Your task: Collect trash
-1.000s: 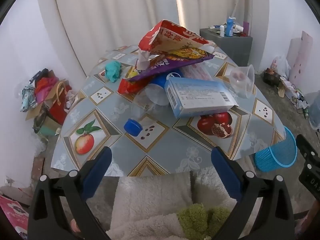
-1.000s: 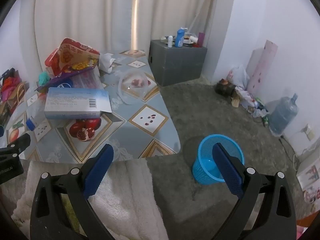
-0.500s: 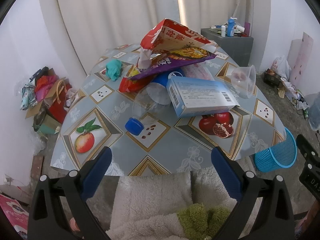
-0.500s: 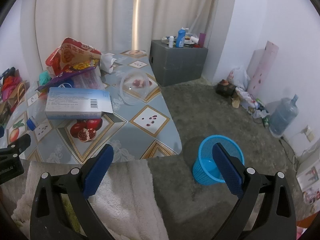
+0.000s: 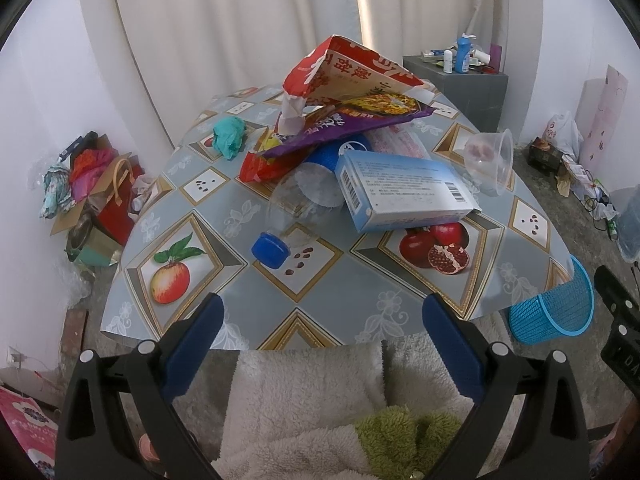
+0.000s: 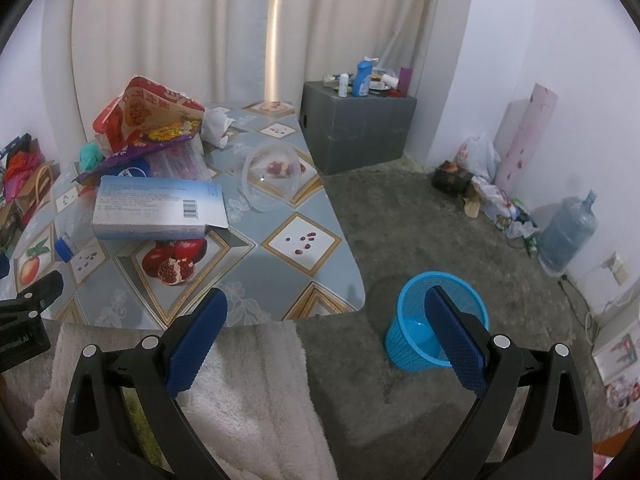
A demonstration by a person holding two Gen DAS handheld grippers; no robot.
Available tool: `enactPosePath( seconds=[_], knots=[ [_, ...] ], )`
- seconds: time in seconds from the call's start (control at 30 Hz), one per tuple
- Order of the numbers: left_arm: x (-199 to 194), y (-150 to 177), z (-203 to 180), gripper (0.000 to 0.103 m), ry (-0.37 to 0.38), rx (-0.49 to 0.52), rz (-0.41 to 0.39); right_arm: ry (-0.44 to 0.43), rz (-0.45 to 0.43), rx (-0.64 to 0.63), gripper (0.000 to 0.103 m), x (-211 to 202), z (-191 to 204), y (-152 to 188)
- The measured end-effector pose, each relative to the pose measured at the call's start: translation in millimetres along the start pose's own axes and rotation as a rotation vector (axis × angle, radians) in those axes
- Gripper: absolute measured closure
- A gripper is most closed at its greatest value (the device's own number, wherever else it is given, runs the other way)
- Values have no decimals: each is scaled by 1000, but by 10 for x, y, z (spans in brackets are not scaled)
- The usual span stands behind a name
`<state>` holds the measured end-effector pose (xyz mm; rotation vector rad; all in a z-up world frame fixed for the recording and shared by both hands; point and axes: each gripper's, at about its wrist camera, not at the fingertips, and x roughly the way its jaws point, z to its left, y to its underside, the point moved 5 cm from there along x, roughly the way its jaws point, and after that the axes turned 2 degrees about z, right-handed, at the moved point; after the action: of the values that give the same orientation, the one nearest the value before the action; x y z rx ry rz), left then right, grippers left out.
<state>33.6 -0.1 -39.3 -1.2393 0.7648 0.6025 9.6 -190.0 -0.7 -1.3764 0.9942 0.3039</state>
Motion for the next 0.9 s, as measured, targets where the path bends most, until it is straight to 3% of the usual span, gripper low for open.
enactPosePath(
  seconds=[0.9],
  knots=[
    [12,9,14,6,3,0,5,-3,3,-1,8,-35,80,-33]
  ],
)
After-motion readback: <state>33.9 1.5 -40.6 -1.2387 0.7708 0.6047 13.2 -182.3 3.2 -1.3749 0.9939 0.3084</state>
